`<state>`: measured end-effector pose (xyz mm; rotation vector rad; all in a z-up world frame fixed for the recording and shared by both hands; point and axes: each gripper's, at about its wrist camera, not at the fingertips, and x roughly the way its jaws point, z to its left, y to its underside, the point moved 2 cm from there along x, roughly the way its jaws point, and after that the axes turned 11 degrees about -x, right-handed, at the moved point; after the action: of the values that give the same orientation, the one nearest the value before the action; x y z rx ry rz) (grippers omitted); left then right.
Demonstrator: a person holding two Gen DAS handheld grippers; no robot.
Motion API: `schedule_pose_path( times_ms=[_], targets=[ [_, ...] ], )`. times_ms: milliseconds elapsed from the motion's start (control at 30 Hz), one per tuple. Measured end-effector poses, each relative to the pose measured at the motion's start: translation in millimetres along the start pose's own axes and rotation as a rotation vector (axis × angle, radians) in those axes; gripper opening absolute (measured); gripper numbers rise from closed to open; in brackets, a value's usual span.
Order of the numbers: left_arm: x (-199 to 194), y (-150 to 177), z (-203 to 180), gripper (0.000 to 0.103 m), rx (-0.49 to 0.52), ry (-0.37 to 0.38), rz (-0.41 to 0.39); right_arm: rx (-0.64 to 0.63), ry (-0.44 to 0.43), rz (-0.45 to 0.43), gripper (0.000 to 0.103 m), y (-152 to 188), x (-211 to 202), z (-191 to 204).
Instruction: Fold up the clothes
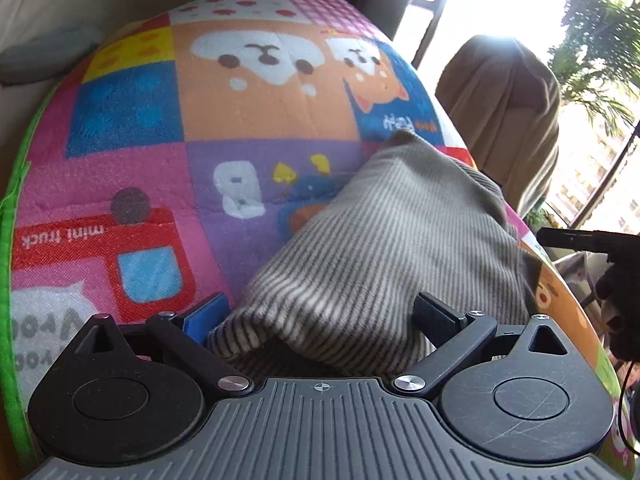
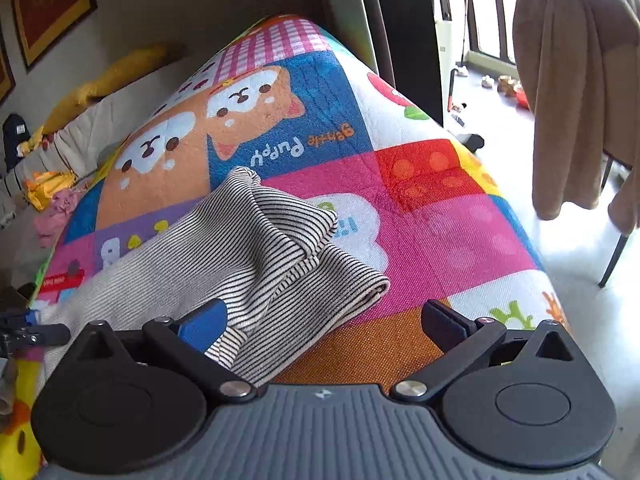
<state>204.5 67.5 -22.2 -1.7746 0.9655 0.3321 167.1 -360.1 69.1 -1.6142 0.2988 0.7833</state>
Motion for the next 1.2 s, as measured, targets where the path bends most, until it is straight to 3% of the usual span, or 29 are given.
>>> schedule_pose_path(
  times_ms=[133, 367, 433, 600, 833, 1000, 1200],
  targets=[
    [-24, 23, -29, 0.1, 0.071, 0.118, 0.028, -0.13, -0.007, -0.04, 0.103, -2, -16, 29],
    [-63, 75, -56, 0.1, 0.156, 0.211, 0.092, -0.376, -0.083, -0.155, 0.103, 0, -67, 97],
    [-74, 82, -55, 0.101, 0.177, 0.16, 0.065, -0.47, -0.113, -0.163, 0.103, 8, -77, 119],
    [-83, 80, -42, 0.101, 0.198, -0.064, -0.027, -0.626, -0.218, -0.135, 0.103, 42, -90, 169],
    [-62, 66, -27, 0.101, 0.255, -0.312, -0.073, -0.861, -0.105, -0.117, 0.103, 95, -73, 226],
    [-71, 67, -22, 0.102, 0.26, -0.341, -0.065, -0.859, 0.031, -0.12, 0.103, 93, -76, 204],
    [-71, 81, -48, 0.102, 0.308, -0.264, -0.043, -0.842, 0.119, -0.102, 0.103, 95, -89, 171]
  ],
)
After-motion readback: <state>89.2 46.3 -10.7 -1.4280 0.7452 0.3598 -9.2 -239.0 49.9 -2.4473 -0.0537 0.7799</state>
